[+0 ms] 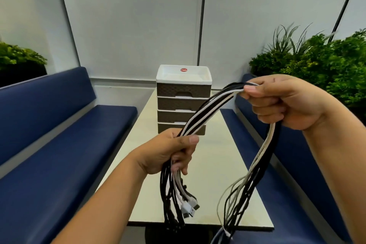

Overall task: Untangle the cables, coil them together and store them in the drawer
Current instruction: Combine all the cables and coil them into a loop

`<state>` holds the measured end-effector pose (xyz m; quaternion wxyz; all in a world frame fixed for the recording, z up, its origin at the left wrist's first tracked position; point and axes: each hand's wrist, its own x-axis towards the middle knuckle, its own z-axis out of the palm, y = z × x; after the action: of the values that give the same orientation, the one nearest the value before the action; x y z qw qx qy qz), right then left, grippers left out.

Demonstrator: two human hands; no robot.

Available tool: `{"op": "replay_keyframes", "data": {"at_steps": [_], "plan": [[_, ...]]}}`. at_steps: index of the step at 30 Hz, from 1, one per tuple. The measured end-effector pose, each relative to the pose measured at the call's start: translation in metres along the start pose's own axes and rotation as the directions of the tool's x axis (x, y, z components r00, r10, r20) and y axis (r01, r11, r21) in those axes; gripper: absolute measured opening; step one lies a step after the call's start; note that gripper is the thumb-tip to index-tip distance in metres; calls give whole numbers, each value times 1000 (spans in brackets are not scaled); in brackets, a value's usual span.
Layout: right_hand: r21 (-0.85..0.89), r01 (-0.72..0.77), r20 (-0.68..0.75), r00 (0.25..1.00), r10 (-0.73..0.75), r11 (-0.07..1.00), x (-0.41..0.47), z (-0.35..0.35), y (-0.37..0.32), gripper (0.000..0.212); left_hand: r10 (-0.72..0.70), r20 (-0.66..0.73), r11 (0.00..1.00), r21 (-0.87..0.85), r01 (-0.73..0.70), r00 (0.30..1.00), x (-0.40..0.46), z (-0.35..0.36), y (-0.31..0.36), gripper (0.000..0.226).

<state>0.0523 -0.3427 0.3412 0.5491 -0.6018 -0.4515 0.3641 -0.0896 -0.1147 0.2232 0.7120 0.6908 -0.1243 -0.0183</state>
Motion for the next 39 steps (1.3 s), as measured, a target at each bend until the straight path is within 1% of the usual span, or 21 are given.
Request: {"op": "replay_keyframes", "data": {"at_steps": [3, 6, 9, 13, 15, 17, 20, 21, 24, 26, 28, 29, 31, 32, 33, 34, 35, 36, 37, 38, 39], "plan": [[78, 37, -60, 998, -33, 996, -3, -12, 8, 38, -38, 66, 997, -69, 42, 997, -4, -10, -12, 32], [127, 65, -141, 989, -47, 990, -3, -18, 24, 28, -99, 101, 992, -67, 106, 990, -7, -18, -21, 33], [177, 89, -254, 966, -42, 980, -1, -21, 41, 19, -161, 75, 986, -27, 163, 984, -14, -28, -33, 28], [306, 114, -327, 945, -8, 945, 0, -28, 74, 22, -159, 44, 987, 4, 159, 986, -27, -38, -44, 26], [359, 117, -338, 941, 12, 926, 1, -32, 96, 25, -160, 42, 986, -37, 161, 986, -28, -41, -43, 29], [393, 120, -334, 942, 21, 912, 1, -35, 120, 32, -155, 38, 973, -169, 159, 987, -28, -43, -40, 34], [350, 82, -339, 940, 44, 933, -1, -33, 155, 54, -113, 44, 914, -388, 121, 993, -29, -36, -25, 28], [326, 63, -328, 943, 50, 943, -2, -31, 167, 56, -101, 38, 890, -442, 108, 994, -28, -32, -17, 27], [317, 1, -243, 967, 80, 948, -5, -19, 203, 49, -163, -21, 829, -545, 125, 986, -22, -22, 11, 29], [325, -61, -159, 980, 118, 944, -6, -8, 222, 40, -220, 5, 761, -625, 175, 976, -14, -17, 30, 29], [288, -148, -90, 980, 180, 946, -6, 1, 234, 40, -258, 54, 707, -669, 227, 965, -5, -10, 43, 28], [238, -190, -59, 976, 209, 953, -5, 6, 235, 40, -270, 75, 697, -672, 249, 960, 0, -7, 46, 27], [62, -269, -18, 963, 270, 961, -4, 14, 227, 43, -288, 111, 692, -662, 287, 951, 9, 3, 50, 25], [-25, -293, -31, 956, 292, 956, -3, 16, 217, 52, -299, 125, 693, -653, 306, 946, 14, 7, 52, 24], [-83, -289, -62, 957, 284, 954, -1, 17, 204, 66, -308, 136, 694, -645, 320, 942, 18, 11, 53, 24], [-103, -238, -112, 968, 226, 966, 2, 20, 189, 80, -315, 147, 693, -640, 333, 938, 21, 15, 54, 23], [-94, -136, -181, 976, 118, 986, 6, 24, 172, 89, -318, 158, 689, -638, 343, 935, 24, 18, 55, 23], [-73, -1, -254, 967, -17, 997, 10, 30, 154, 90, -318, 171, 684, -640, 350, 933, 27, 20, 55, 23], [-60, 126, -314, 939, -138, 990, 14, 36, 139, 84, -316, 187, 678, -641, 359, 930, 30, 22, 55, 23], [-67, 212, -349, 911, -222, 975, 18, 42, 128, 74, -311, 203, 672, -644, 366, 928, 31, 23, 56, 23], [-84, 253, -361, 894, -266, 964, 22, 47, 123, 61, -301, 221, 664, -649, 370, 928, 32, 24, 57, 24]]}}
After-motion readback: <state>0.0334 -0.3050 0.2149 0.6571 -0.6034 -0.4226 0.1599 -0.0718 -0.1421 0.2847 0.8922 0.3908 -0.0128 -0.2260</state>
